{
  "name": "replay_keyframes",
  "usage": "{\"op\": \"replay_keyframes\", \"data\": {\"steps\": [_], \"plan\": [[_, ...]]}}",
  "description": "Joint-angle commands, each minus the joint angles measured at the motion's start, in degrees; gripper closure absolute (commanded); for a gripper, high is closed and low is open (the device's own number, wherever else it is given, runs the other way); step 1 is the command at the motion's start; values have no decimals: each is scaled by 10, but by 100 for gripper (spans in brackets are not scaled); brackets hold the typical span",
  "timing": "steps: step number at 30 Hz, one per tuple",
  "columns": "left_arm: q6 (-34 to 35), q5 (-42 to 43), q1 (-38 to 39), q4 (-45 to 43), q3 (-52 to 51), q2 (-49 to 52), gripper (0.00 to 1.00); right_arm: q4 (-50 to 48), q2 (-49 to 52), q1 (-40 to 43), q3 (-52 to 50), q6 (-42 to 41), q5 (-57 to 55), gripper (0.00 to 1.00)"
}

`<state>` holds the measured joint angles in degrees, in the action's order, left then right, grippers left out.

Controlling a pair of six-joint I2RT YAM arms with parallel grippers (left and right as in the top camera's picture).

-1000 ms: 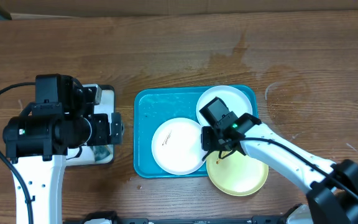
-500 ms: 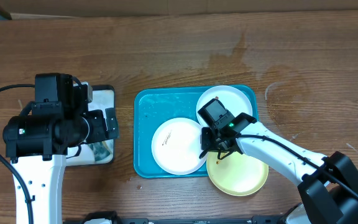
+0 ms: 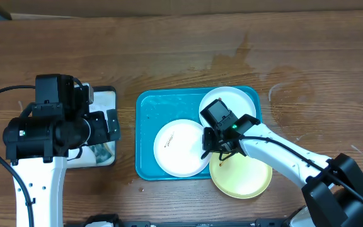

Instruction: Clean dirty plates on tray and stack at the side

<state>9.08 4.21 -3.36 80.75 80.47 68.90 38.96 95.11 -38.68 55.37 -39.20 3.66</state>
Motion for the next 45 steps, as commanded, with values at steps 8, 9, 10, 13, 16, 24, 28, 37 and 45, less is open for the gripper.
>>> {"op": "replay_keyframes", "data": {"steps": [8, 9, 10, 13, 16, 24, 28, 37, 45], "plan": [[8, -6, 0, -2, 12, 2, 0, -27, 22, -3, -2, -18, 12, 91], [8, -6, 0, -2, 12, 2, 0, -39, 22, -3, -2, -18, 18, 93], [8, -6, 0, -2, 12, 2, 0, -52, 22, -3, -2, -18, 21, 93], [8, -6, 0, -2, 12, 2, 0, -87, 22, -3, -2, -18, 24, 95], [8, -6, 0, -2, 12, 2, 0, -131, 22, -3, -2, -16, 24, 95], [8, -6, 0, 5, 12, 2, 0, -163, 22, -3, -2, -11, 18, 75], [8, -6, 0, 5, 12, 2, 0, -120, 16, -2, 27, -11, 18, 72], [8, -6, 0, 14, 12, 2, 0, -11, 25, -28, 31, -51, 17, 72], [8, -6, 0, 14, 12, 2, 0, -56, 41, -89, 19, -78, -26, 83]]}}
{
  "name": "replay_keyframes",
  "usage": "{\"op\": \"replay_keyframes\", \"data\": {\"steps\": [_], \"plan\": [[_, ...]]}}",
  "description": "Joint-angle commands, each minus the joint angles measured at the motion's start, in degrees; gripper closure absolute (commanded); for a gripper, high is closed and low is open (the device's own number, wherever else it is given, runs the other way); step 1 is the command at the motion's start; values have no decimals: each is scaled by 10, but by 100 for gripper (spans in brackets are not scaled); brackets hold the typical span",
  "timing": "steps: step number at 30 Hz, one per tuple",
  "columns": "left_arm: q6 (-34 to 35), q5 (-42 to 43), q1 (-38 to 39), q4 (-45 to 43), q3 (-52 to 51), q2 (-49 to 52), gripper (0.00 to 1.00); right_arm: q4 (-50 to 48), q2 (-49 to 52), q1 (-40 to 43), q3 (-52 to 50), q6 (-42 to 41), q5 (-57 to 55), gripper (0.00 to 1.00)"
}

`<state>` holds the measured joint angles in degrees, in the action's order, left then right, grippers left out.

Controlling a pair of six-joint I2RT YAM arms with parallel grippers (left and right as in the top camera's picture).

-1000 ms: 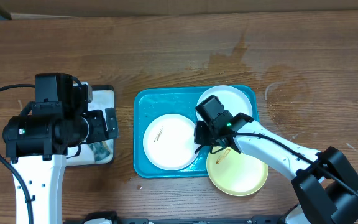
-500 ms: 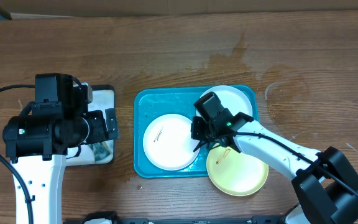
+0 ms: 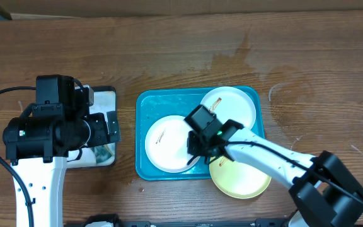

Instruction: Clean dirty plates on tray and stack at the side

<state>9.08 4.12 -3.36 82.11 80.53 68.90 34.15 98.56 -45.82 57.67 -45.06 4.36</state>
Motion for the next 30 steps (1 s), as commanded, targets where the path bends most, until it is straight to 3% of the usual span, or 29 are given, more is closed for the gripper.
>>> {"op": "replay_keyframes", "data": {"steps": [1, 4, 9, 13, 16, 30], "plan": [[8, -5, 0, 0, 12, 2, 0, -13, 6, -19, -4, -19, -38, 83], [8, -16, 0, 1, 12, 2, 0, -20, 6, -15, -4, -21, -54, 83], [8, -18, 0, 2, 12, 2, 0, -34, 6, 3, 15, 5, -58, 75], [8, -18, 0, 8, 12, 2, 0, 76, 6, 40, 70, 5, -59, 73], [8, -18, 0, 14, 12, 2, 0, 108, 6, 46, 66, 5, -58, 73], [8, -18, 0, 3, 9, 2, 0, 71, 6, -17, 22, -35, -73, 74]]}}
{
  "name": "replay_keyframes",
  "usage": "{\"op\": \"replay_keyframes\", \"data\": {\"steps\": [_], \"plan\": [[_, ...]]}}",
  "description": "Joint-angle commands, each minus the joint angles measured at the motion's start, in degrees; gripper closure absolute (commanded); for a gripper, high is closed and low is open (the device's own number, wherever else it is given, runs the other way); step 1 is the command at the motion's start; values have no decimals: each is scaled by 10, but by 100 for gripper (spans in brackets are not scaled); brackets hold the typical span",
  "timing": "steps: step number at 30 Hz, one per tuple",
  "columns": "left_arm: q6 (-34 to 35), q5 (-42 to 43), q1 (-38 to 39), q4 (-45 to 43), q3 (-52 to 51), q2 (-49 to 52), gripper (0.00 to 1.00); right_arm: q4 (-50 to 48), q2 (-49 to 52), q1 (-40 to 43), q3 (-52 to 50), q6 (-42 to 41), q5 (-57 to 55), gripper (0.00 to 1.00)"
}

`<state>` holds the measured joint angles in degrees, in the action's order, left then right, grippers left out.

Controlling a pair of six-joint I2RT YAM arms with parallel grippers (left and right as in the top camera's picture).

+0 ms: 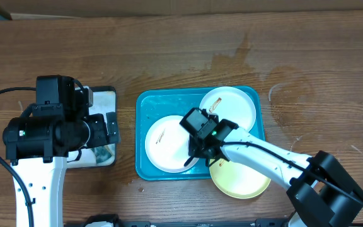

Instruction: Clean dirty plates on tray and stack at the side

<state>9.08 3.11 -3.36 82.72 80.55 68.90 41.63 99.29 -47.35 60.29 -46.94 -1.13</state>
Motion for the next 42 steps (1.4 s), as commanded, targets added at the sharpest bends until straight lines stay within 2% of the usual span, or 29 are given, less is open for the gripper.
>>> {"op": "replay_keyframes", "data": {"steps": [1, 11, 24, 31, 42], "plan": [[8, -8, 0, -3, 6, 2, 0, -3, -1, -2, -5, -18, -18, 74], [9, -7, 0, -11, -32, 2, 0, -10, -1, -2, -5, -56, -20, 74], [9, -5, 0, -14, -33, 2, 0, -43, -1, 1, -27, -72, -17, 74], [9, -5, 0, -15, -33, 2, 0, -54, -1, 1, -29, -72, -16, 88], [38, -8, 0, -23, -40, 2, 0, -135, -1, 9, -29, -67, -53, 94]]}}
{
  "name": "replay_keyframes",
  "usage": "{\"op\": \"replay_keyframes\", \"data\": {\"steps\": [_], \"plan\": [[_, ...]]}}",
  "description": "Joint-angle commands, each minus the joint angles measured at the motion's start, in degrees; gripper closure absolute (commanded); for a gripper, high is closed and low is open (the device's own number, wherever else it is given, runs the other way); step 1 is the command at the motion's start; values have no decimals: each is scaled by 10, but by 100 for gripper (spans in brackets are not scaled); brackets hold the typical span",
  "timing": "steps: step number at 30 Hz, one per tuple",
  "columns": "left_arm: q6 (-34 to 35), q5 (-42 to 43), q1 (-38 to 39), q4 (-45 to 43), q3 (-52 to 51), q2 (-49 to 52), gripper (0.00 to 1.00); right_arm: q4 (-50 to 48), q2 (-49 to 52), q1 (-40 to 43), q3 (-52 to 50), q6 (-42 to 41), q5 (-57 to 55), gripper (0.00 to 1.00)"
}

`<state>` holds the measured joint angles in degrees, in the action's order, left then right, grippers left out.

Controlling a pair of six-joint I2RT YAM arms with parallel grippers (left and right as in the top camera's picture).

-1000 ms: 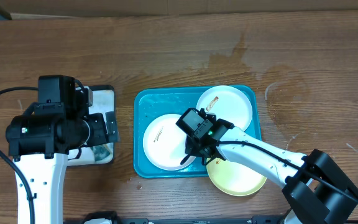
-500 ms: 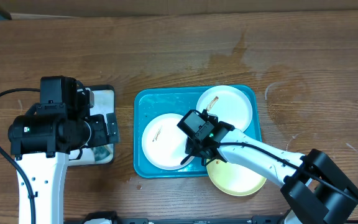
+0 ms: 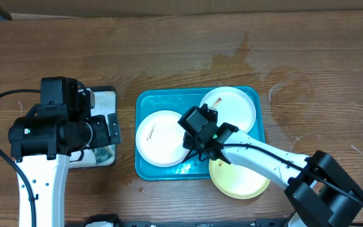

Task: Clean dirty plates on tray and stack at the side
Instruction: 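Lower the left gripper into the soapy tray toward the green sponge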

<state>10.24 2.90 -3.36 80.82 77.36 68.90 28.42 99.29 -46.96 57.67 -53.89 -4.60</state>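
Observation:
A teal tray point(image 3: 169, 173) lies mid-table. In its left half sits a white plate point(image 3: 156, 139) with a small brown smear. My right gripper point(image 3: 190, 146) is at this plate's right rim, its fingers largely hidden under the wrist. A second white plate point(image 3: 235, 104), also smeared, rests in the tray's far right corner. A yellow plate point(image 3: 244, 180) lies at the tray's near right corner, partly under my right arm. My left gripper point(image 3: 113, 126) hovers open at the left, apart from the tray.
Under my left gripper is a small white dish with a dark rim point(image 3: 103, 98), holding a greenish cloth or sponge point(image 3: 104, 151). A wet patch point(image 3: 232, 60) marks the wooden table behind the tray.
The white plate has shifted further left and a little back in the tray, with my right gripper still at its rim. My left arm has moved slightly to the right.
At first my right gripper was between the white plate and the yellow plate, near the tray's near right corner. At each later moment the gripper and the white plate stood further left. The plate now fills the tray's left half; the other two plates stayed put.

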Motion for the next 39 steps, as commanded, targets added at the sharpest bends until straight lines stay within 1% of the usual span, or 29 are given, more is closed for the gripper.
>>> {"op": "replay_keyframes", "data": {"steps": [1, 3, 5, 7, 9, 11, 14, 15, 21, 22, 23, 24, 26, 28, 31, 34, 36, 37, 38, 39], "plan": [[31, -10, 0, -8, -13, 2, 0, 0, -1, 5, -3, 3, -18, 92], [56, -36, 0, -19, -29, 2, 0, 2, -1, 5, -3, 3, -18, 88], [99, -71, 0, -37, -57, 2, 0, 6, -1, 4, -3, 4, -14, 80], [157, -101, -1, -56, -90, 2, 0, 7, -1, 4, -3, 26, 8, 72], [184, -113, -1, -81, -123, 2, 1, 14, -1, 4, -3, 31, 19, 66], [199, -114, -4, -115, -156, 2, 9, 21, -1, 4, -3, 31, 22, 64], [211, -112, -20, -172, -205, 4, 27, 30, -1, 4, -5, 31, 21, 62], [211, -112, -26, -184, -216, 7, 28, 28, -1, 4, -7, 31, 21, 62], [203, -116, -74, -244, -253, 46, 28, 6, -1, 4, -22, 31, 21, 61], [197, -110, -81, -252, -254, 59, 28, 4, -1, 4, -22, 31, 21, 60], [191, -108, -87, -266, -255, 84, 29, 1, -1, 4, -22, 31, 21, 55], [189, -108, -88, -273, -255, 98, 29, 1, -1, 4, -22, 31, 21, 54], [189, -108, -88, -288, -255, 126, 36, 0, -1, 4, -22, 31, 21, 54], [189, -105, -88, -303, -255, 158, 40, 0, -1, 4, -22, 31, 21, 53], [182, -102, -86, -312, -255, 198, 39, 1, -1, 4, -22, 31, 21, 50], [153, -99, -87, -321, -255, 233, 33, 1, -1, 4, -22, 31, 21, 49], [139, -94, -87, -331, -255, 250, 33, 1, -1, 4, -22, 31, 21, 49], [122, -81, -87, -343, -255, 260, 38, -1, -1, 4, -22, 31, 21, 49], [108, -71, -87, -351, -255, 266, 50, -3, -1, 4, -22, 31, 21, 49], [101, -67, -87, -358, -255, 269, 58, -4, -1, 4, -22, 31, 21, 49]]}}
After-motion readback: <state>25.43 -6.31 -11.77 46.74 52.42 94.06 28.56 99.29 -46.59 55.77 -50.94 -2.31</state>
